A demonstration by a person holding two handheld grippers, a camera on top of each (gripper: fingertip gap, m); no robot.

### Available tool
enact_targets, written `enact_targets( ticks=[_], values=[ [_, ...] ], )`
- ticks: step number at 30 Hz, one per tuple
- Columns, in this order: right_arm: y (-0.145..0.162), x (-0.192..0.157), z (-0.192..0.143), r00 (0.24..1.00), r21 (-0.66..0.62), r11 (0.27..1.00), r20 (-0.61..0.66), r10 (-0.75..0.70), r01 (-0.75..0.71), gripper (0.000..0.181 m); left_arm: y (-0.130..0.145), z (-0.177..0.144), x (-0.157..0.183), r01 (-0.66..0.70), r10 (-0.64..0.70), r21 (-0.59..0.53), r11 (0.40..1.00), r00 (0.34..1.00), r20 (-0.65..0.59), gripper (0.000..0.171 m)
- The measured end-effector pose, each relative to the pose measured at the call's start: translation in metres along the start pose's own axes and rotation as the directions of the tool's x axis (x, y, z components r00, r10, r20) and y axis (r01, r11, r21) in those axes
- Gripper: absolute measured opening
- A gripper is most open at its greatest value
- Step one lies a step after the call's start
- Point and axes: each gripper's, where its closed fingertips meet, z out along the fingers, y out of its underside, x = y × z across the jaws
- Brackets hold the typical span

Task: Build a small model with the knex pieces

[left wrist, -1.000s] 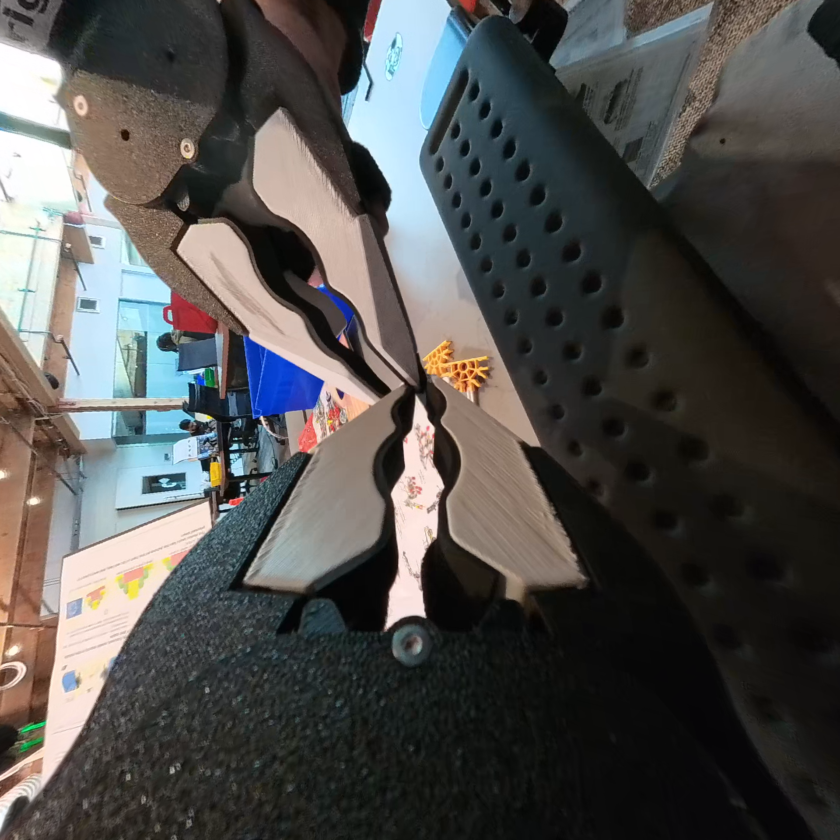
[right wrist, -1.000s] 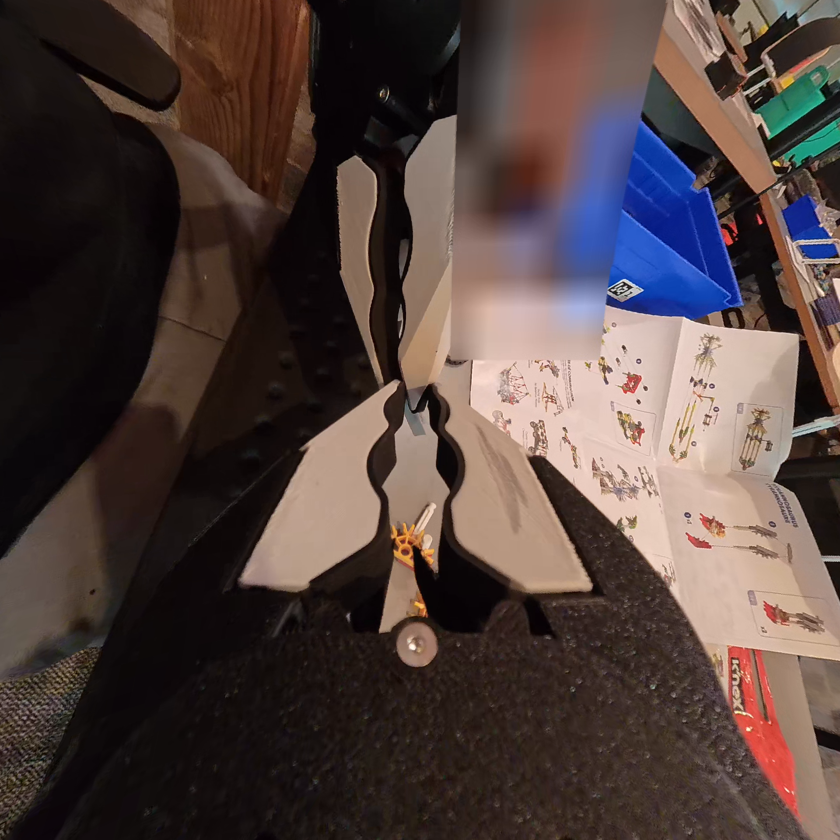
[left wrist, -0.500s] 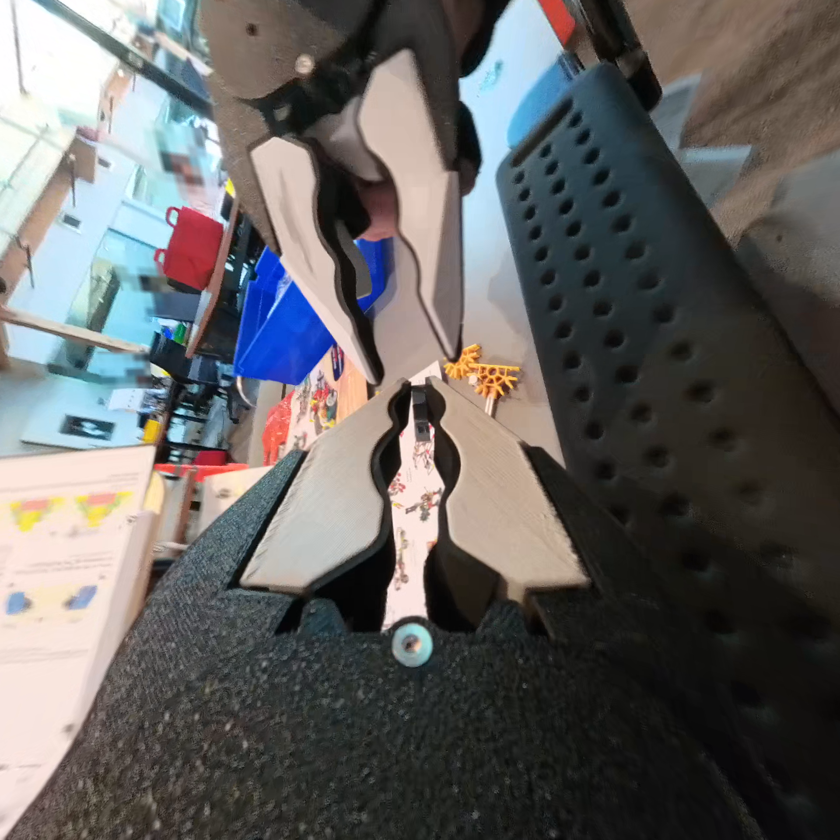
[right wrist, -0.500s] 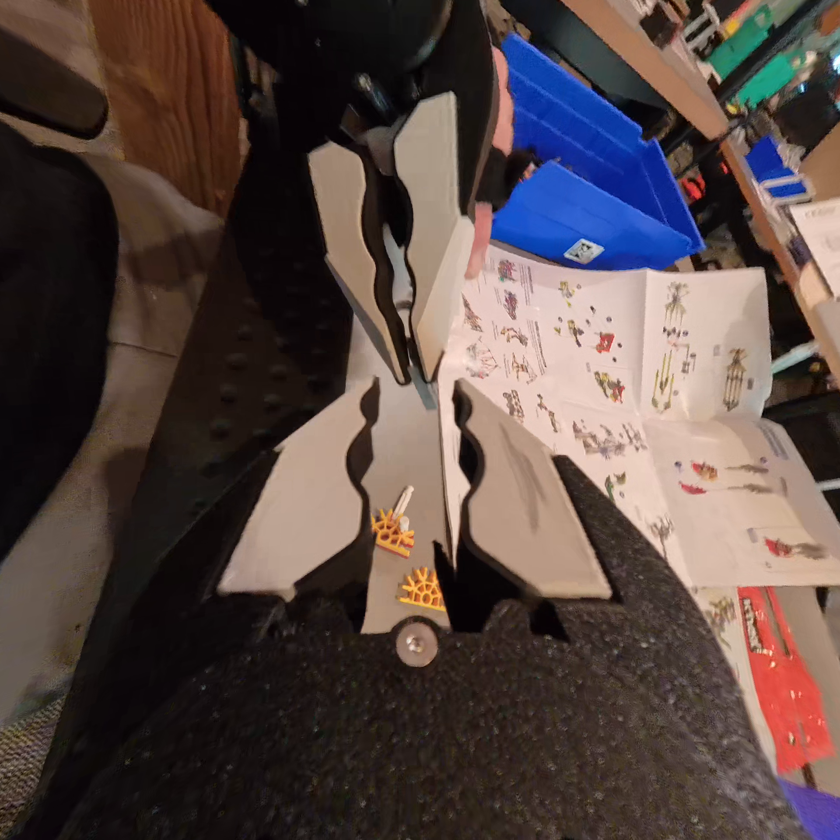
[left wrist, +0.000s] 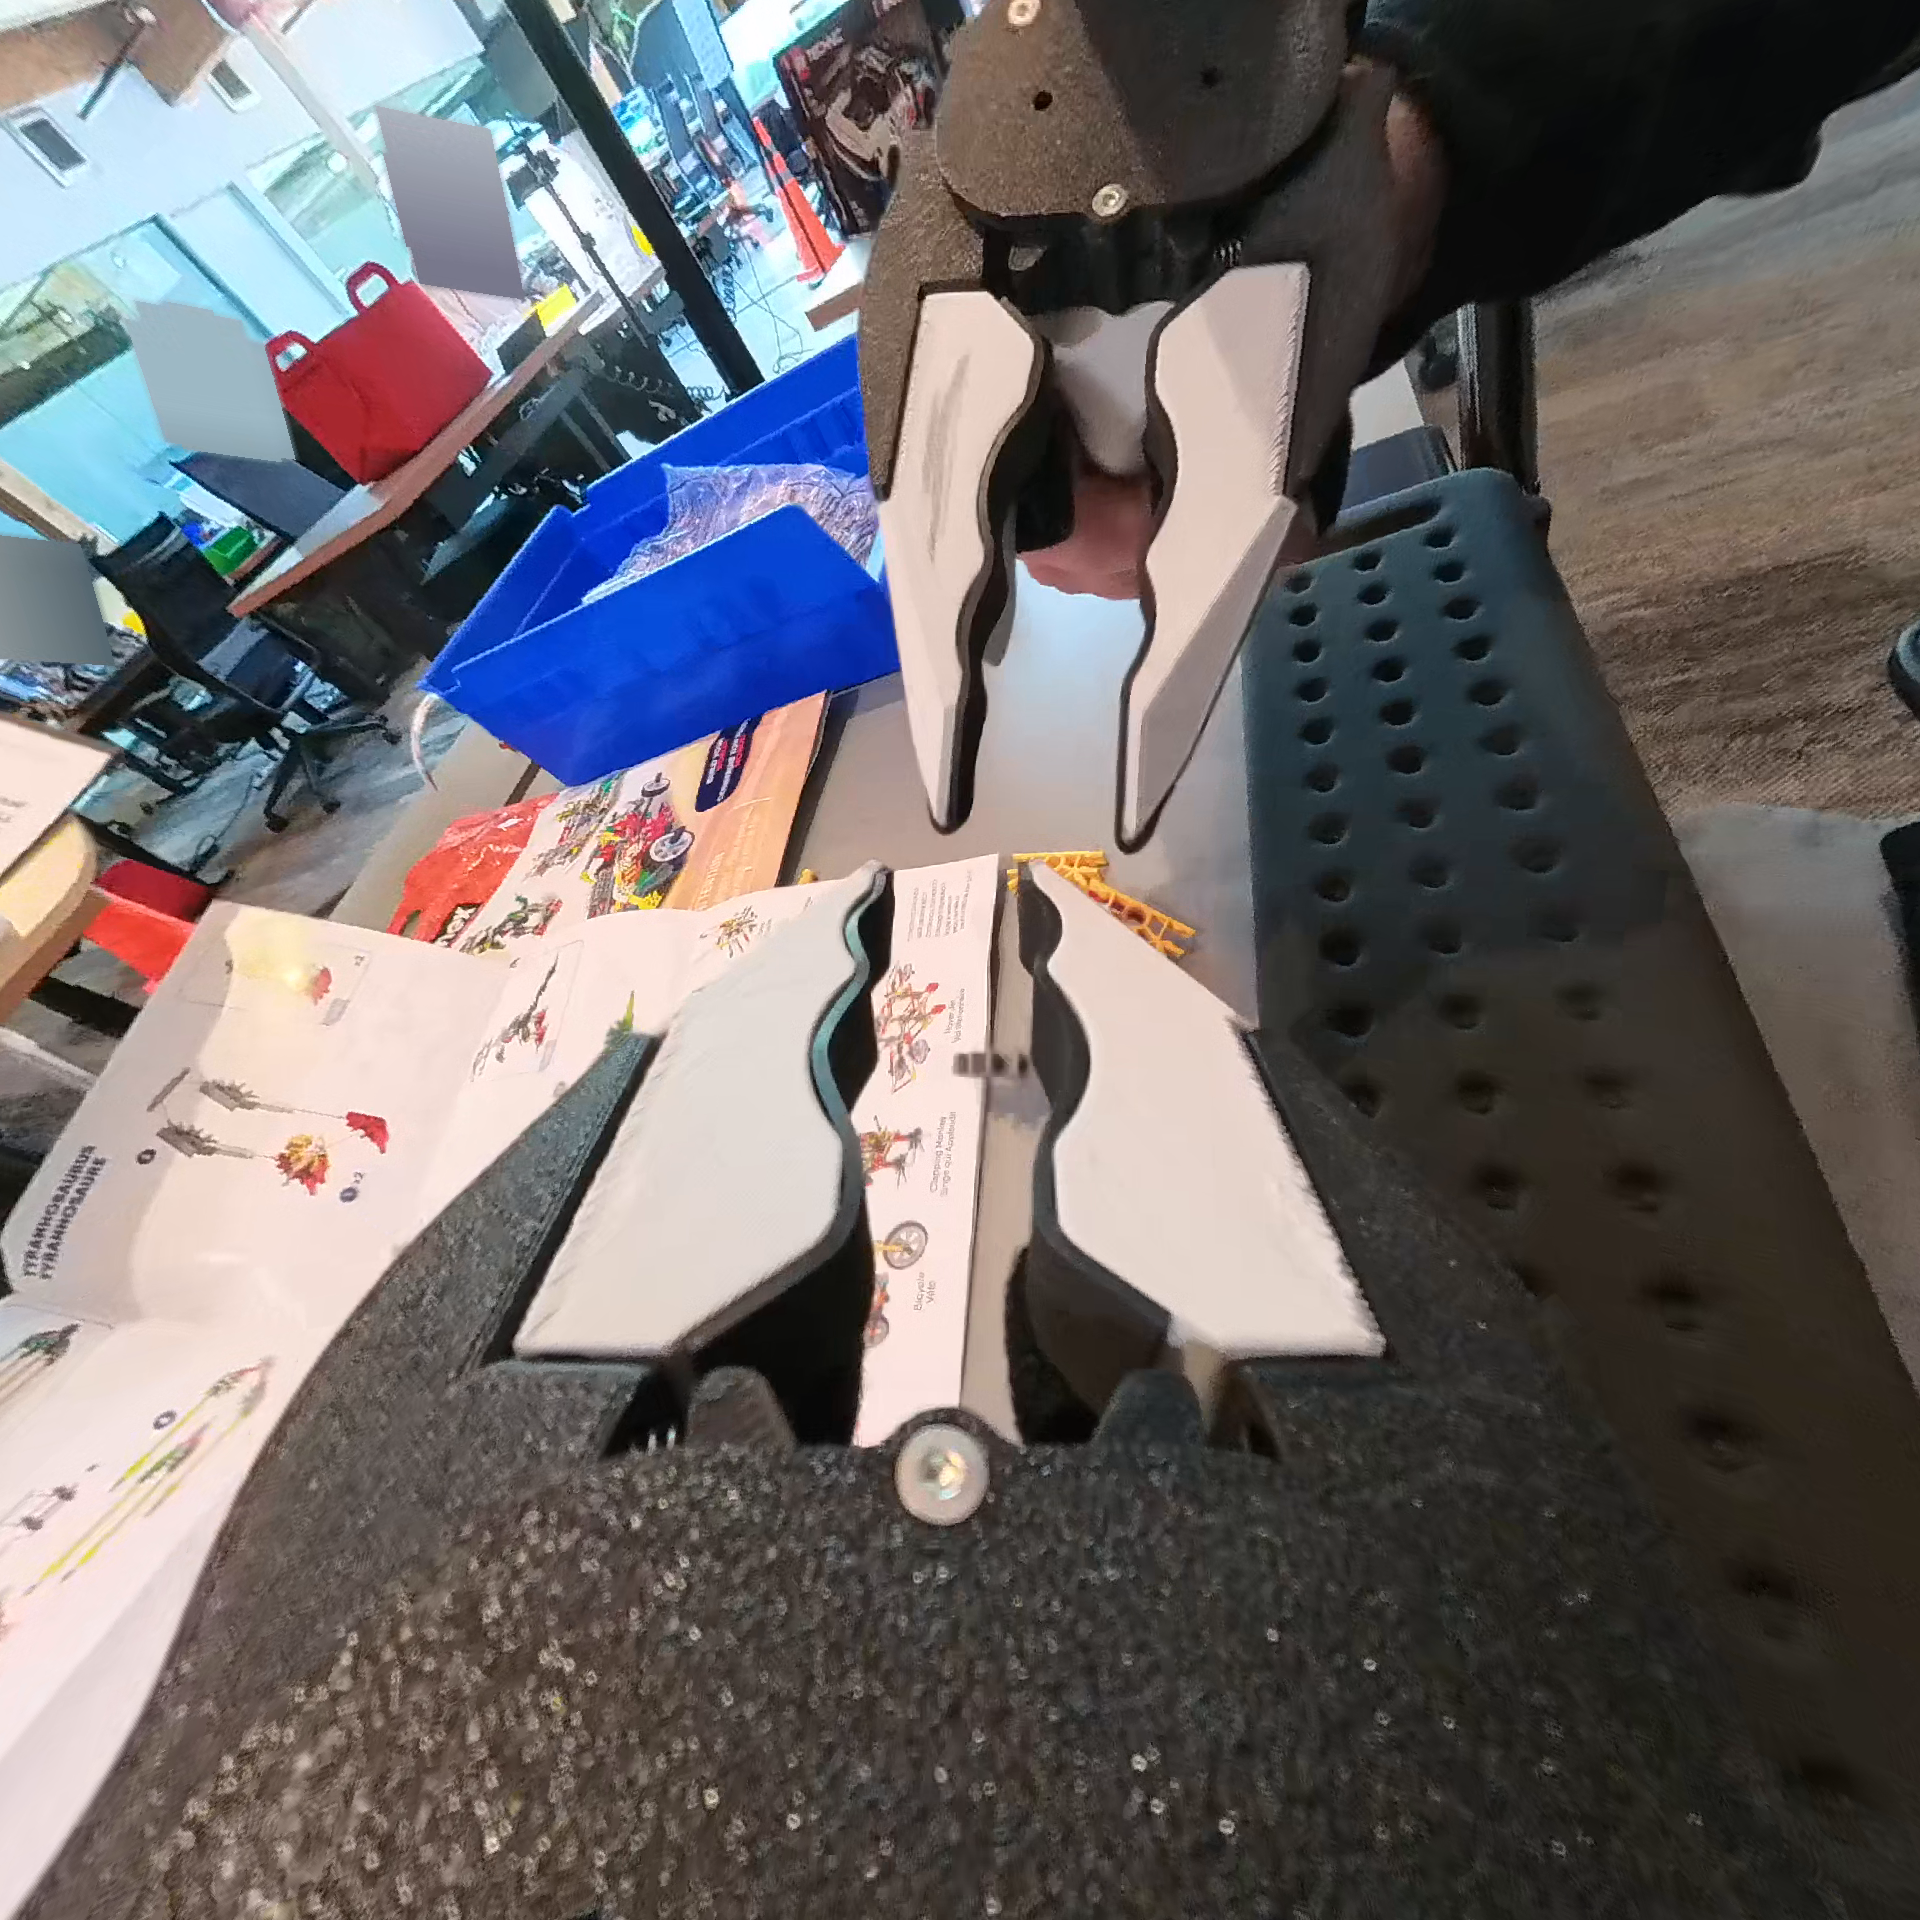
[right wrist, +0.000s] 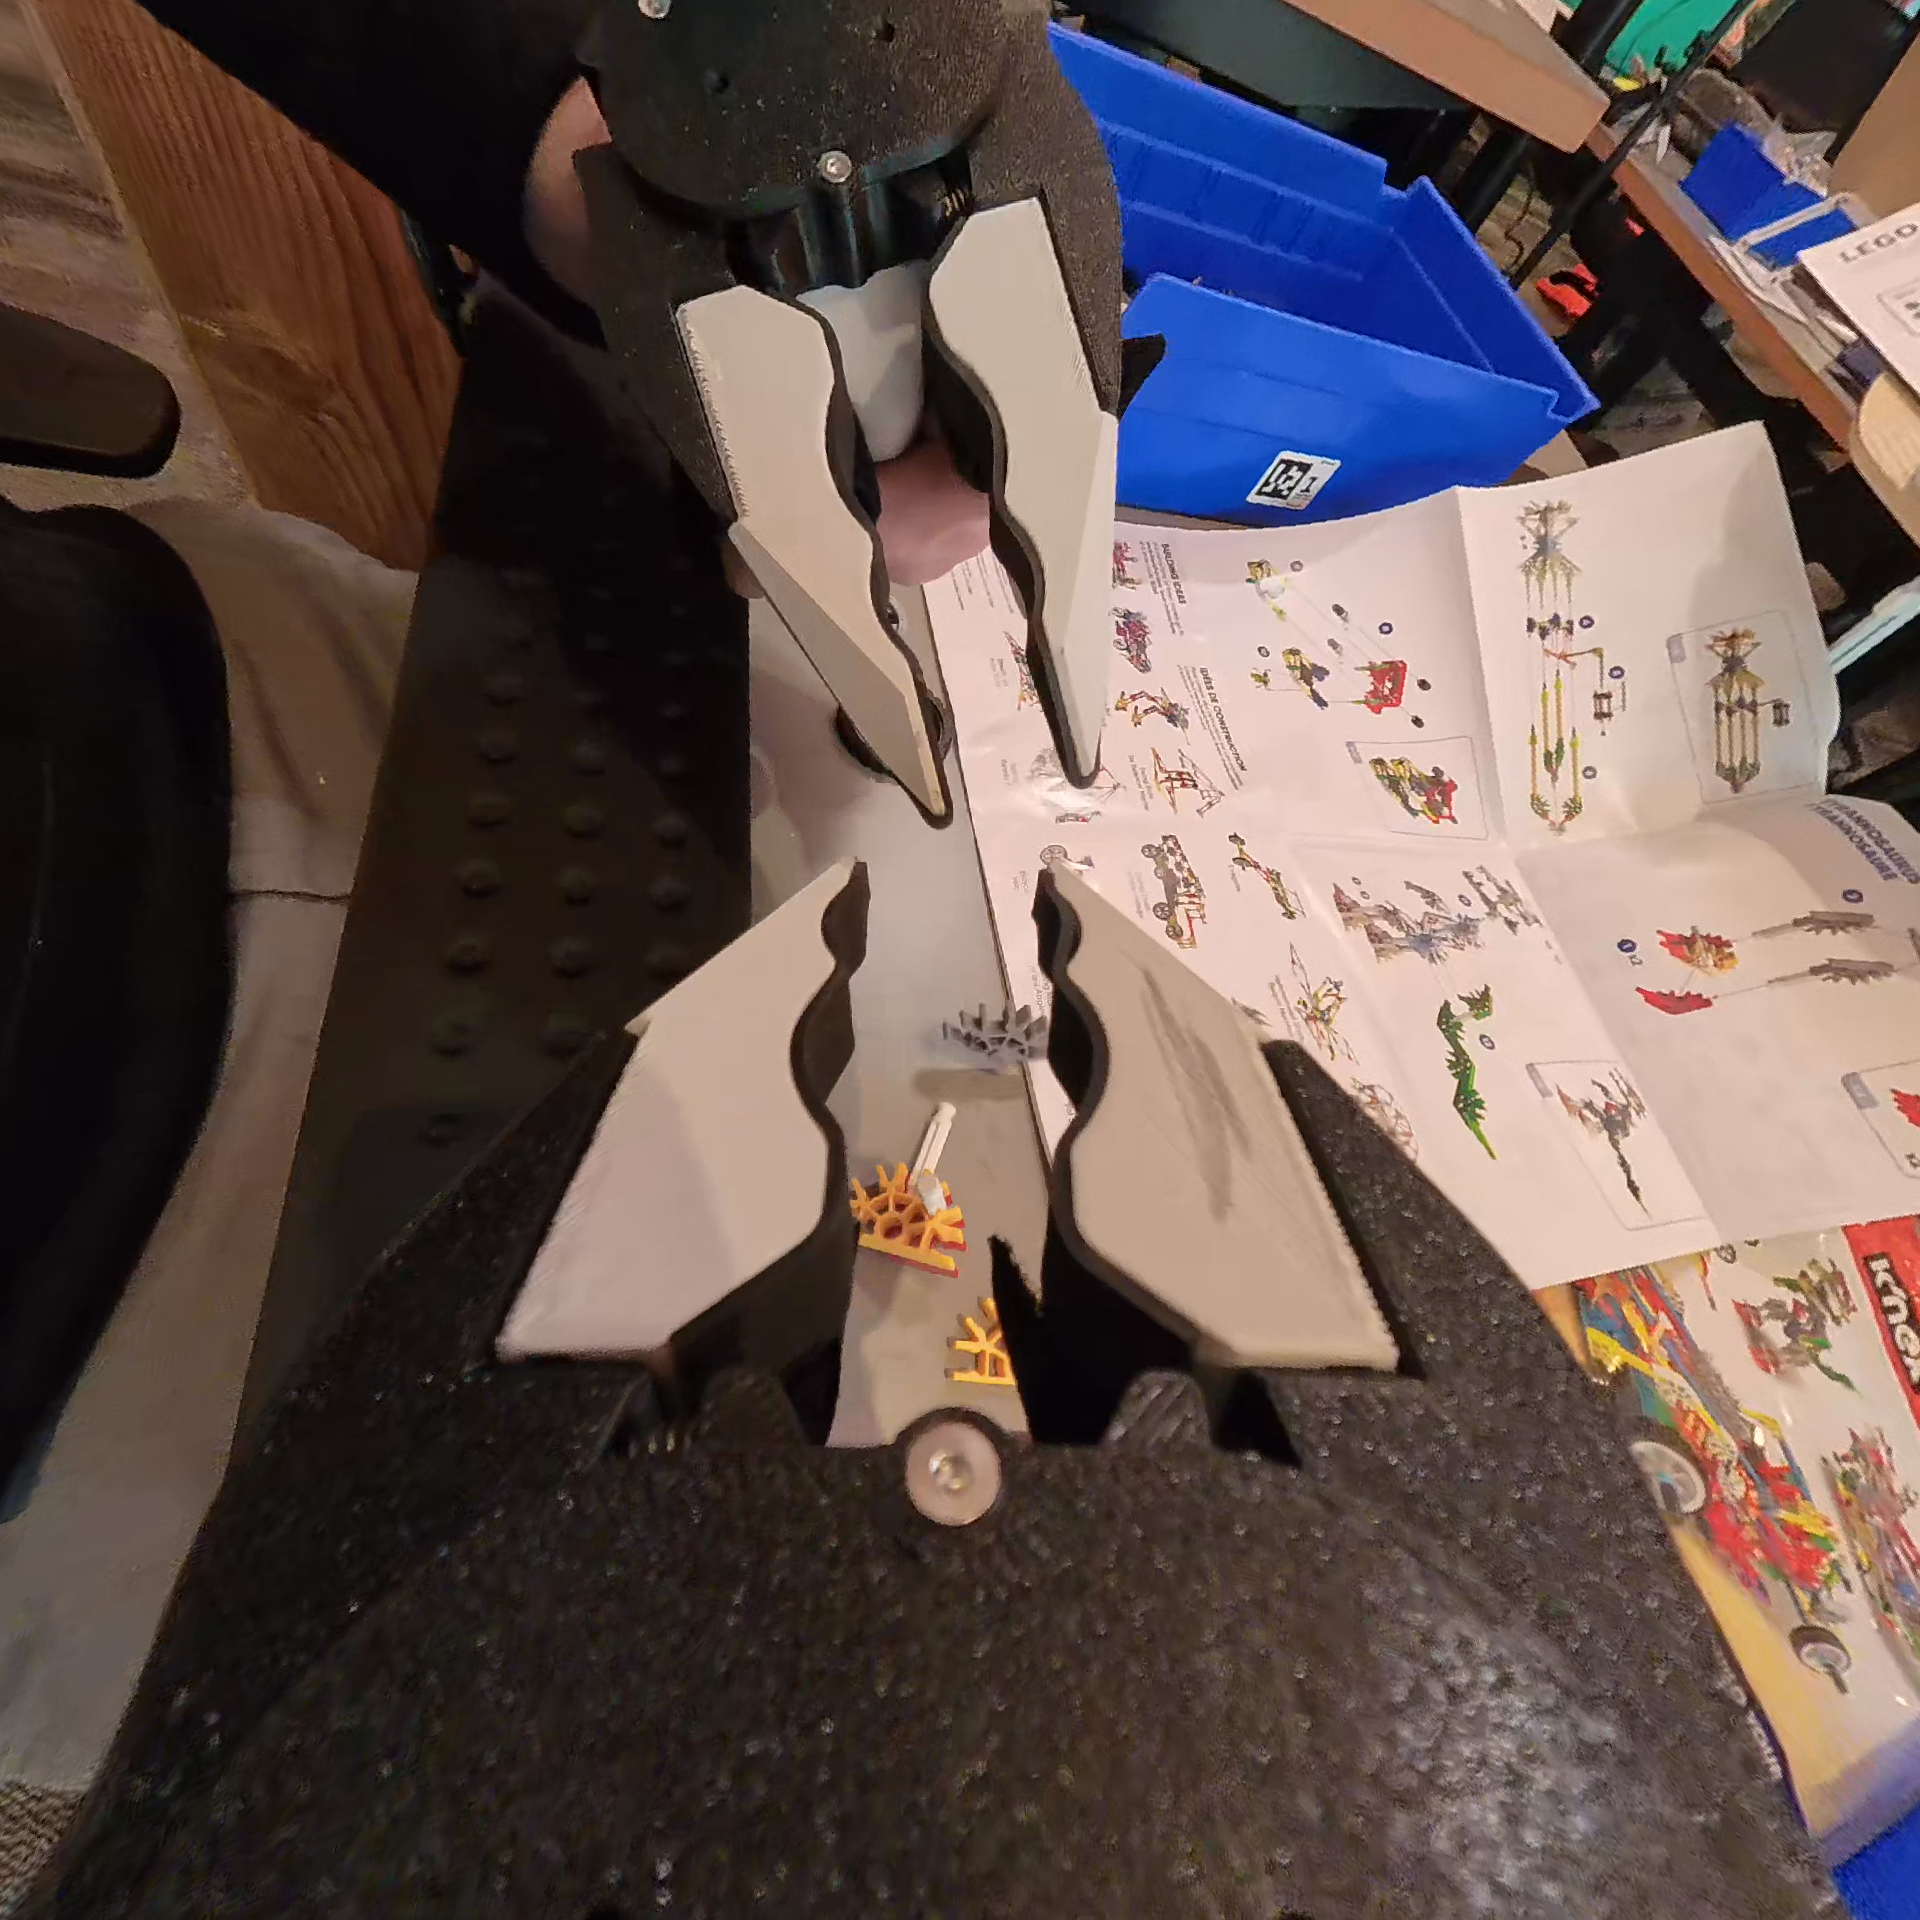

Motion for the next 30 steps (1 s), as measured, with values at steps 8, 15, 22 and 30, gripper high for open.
enact_targets(
  ticks=[8, 15, 22, 30],
  values=[
    [0.002, 0.008, -0.002, 0.998, 0.02, 0.998, -0.007, 0.067, -0.067, 0.024, -0.001, -0.002, -0.007, 0.173, -0.172, 0.054, 0.983, 0.985, -0.034, 0.015],
    [0.001, 0.007, -0.003, 0.998, 0.029, 0.998, 0.007, 0.057, -0.057, 0.0, -0.002, -0.002, -0.008, 0.166, -0.165, 0.059, 0.984, 0.986, -0.027, 0.0],
    [0.006, 0.01, -0.002, 0.999, 0.012, 0.999, -0.015, 0.049, -0.049, 0.028, 0.0, -0.002, -0.007, 0.173, -0.171, 0.054, 0.983, 0.984, -0.044, 0.028],
    [0.014, 0.014, -0.001, 0.998, -0.012, 0.998, -0.022, 0.062, -0.062, 0.028, 0.004, 0.0, -0.003, 0.244, -0.24, 0.038, 0.969, 0.966, -0.095, 0.056]
  ],
)
